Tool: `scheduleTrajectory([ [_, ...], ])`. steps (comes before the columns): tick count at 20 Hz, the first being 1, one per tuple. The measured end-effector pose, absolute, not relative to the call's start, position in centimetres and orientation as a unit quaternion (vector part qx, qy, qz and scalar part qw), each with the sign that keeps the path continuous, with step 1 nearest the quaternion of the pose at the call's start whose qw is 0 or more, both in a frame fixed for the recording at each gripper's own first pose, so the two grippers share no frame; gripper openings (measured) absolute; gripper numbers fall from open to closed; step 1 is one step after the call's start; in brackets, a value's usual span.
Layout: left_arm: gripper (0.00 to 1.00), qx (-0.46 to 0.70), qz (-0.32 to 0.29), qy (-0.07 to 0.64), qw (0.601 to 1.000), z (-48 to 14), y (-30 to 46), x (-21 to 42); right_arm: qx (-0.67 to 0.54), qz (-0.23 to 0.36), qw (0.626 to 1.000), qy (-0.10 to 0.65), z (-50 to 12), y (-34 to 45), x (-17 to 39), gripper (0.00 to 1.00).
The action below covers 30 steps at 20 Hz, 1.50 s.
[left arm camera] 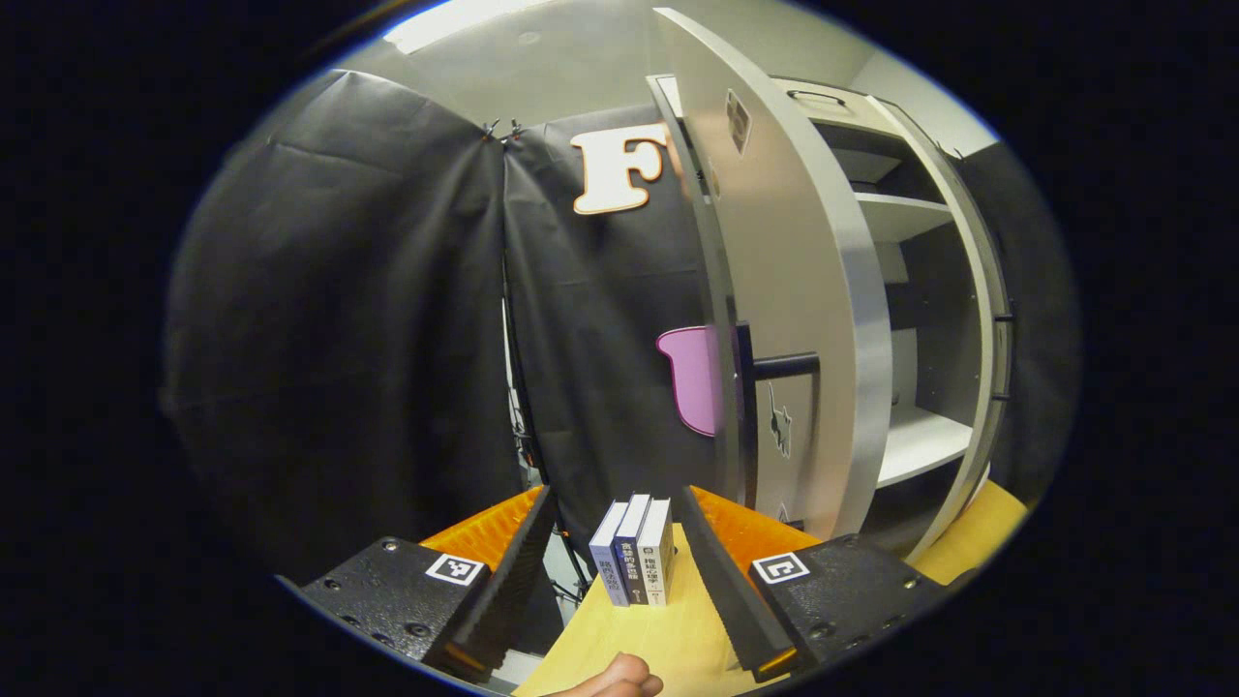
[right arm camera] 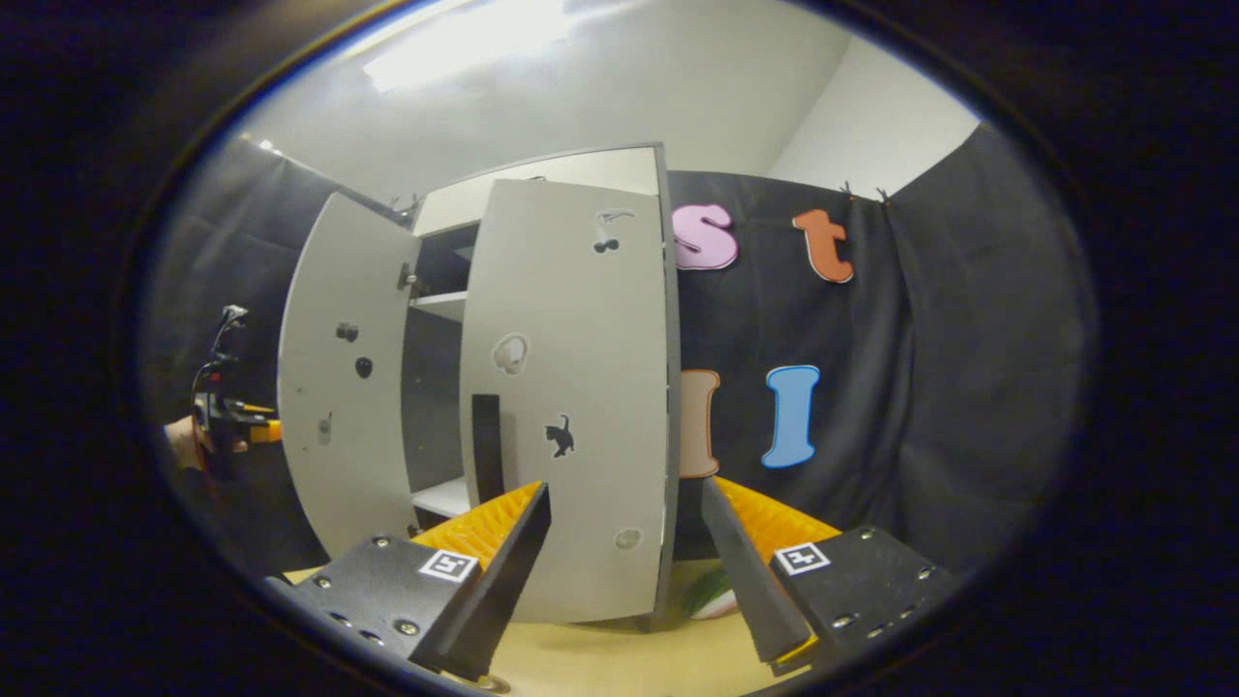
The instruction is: Grasp the bottle in the cabinet with the left hand and place it on the coaster, then close the right door with the right hand and the left door with the left hand.
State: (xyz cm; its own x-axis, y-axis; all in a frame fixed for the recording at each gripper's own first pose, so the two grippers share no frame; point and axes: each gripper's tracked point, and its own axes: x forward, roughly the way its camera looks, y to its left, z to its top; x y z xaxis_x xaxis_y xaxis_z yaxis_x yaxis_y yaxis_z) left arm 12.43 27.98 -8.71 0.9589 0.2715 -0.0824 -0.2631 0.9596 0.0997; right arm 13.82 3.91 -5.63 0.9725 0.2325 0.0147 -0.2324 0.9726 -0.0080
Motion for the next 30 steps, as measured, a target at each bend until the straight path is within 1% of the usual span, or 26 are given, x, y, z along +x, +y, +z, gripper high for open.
scheduleTrajectory([
  [1,0.86,0.037,0.127,0.056,0.99,-9.1,27.3,12.5,-0.001,0.114,0.993,-0.003,-6.0,3.5,13.1,0.92],
  [2,0.86,0.027,0.122,0.064,0.99,-9.5,27.2,12.4,0.006,0.111,0.994,0.001,-6.3,3.2,12.4,0.92],
  [3,0.84,0.017,0.119,0.065,0.991,-9.4,26.9,12.4,0.013,0.112,0.994,0.004,-6.6,3.1,11.7,0.96],
  [4,0.84,0.006,0.118,0.064,0.991,-9.4,26.5,12.4,0.015,0.112,0.994,0.005,-6.9,3.2,11.2,0.92],
  [7,0.86,-0.004,0.128,0.063,0.99,-9.4,25.6,12.3,0.002,0.108,0.994,0.017,-7.8,2.7,10.5,0.92],
  [8,0.84,0.001,0.127,0.066,0.99,-9.5,25.5,12.2,-0.005,0.106,0.994,0.02,-8.0,2.6,10.3,0.96],
  [9,0.86,0.005,0.126,0.062,0.99,-9.3,25.3,12.3,-0.006,0.107,0.994,0.02,-7.9,2.7,10.1,0.92],
  [11,0.85,0.005,0.127,0.061,0.99,-9.4,25.1,12.3,0.001,0.115,0.993,0.018,-7.6,3.4,10.1,0.92],
  [12,0.86,0.003,0.124,0.063,0.99,-9.3,24.9,12.4,0.005,0.118,0.993,0.017,-7.5,3.7,10.0,0.96],
  [13,0.86,-0.001,0.121,0.064,0.991,-9.5,24.6,12.4,0.006,0.121,0.993,0.017,-7.4,4.0,9.8,0.92],
  [14,0.85,-0.006,0.118,0.065,0.991,-9.5,24.3,12.4,0.005,0.124,0.992,0.018,-7.4,4.3,9.7,0.96],
  [15,0.86,-0.01,0.116,0.064,0.991,-9.5,24.0,12.5,0.003,0.125,0.992,0.02,-7.4,4.5,9.8,0.96],
  [16,0.85,-0.012,0.115,0.062,0.991,-9.4,23.8,12.5,-0.001,0.127,0.992,0.022,-7.6,4.6,9.6,0.92],
  [18,0.86,-0.011,0.112,0.06,0.992,-9.4,23.6,12.6,-0.003,0.13,0.991,0.023,-7.5,4.9,9.2,0.92],
  [19,0.87,-0.009,0.111,0.059,0.992,-9.5,23.5,12.6,-0.001,0.133,0.991,0.022,-7.4,5.1,9.1,0.96],
  [21,0.87,-0.01,0.111,0.057,0.992,-9.5,23.4,12.6,0.001,0.133,0.991,0.024,-7.5,5.3,8.8,0.96],
  [22,0.86,-0.013,0.111,0.056,0.992,-9.4,23.3,12.7,0.001,0.132,0.991,0.026,-7.7,5.2,8.7,0.92],
  [23,0.86,-0.019,0.109,0.056,0.992,-9.5,23.2,12.7,-0.001,0.13,0.991,0.028,-7.8,5.0,8.6,0.96],
  [24,0.85,-0.026,0.105,0.058,0.992,-9.6,22.9,12.7,-0.001,0.128,0.991,0.03,-7.9,5.0,8.5,0.92],
  [25,0.86,-0.033,0.099,0.06,0.993,-9.7,22.5,12.8,-0.001,0.126,0.992,0.03,-7.8,4.9,8.4,0.92],
  [26,0.85,-0.034,0.095,0.06,0.993,-9.7,22.3,12.9,0.001,0.126,0.992,0.029,-7.7,4.9,8.2,0.92],
  [27,0.87,-0.033,0.093,0.059,0.993,-9.5,22.1,12.9,0.003,0.126,0.992,0.028,-7.6,4.9,8.0,0.96],
  [29,0.86,-0.029,0.093,0.055,0.994,-9.5,21.9,13.0,0.004,0.124,0.992,0.024,-7.4,4.7,7.5,0.96],
  [30,0.84,-0.029,0.091,0.054,0.994,-9.4,21.6,13.1,0.003,0.124,0.992,0.023,-7.4,4.6,7.3,0.96],
])
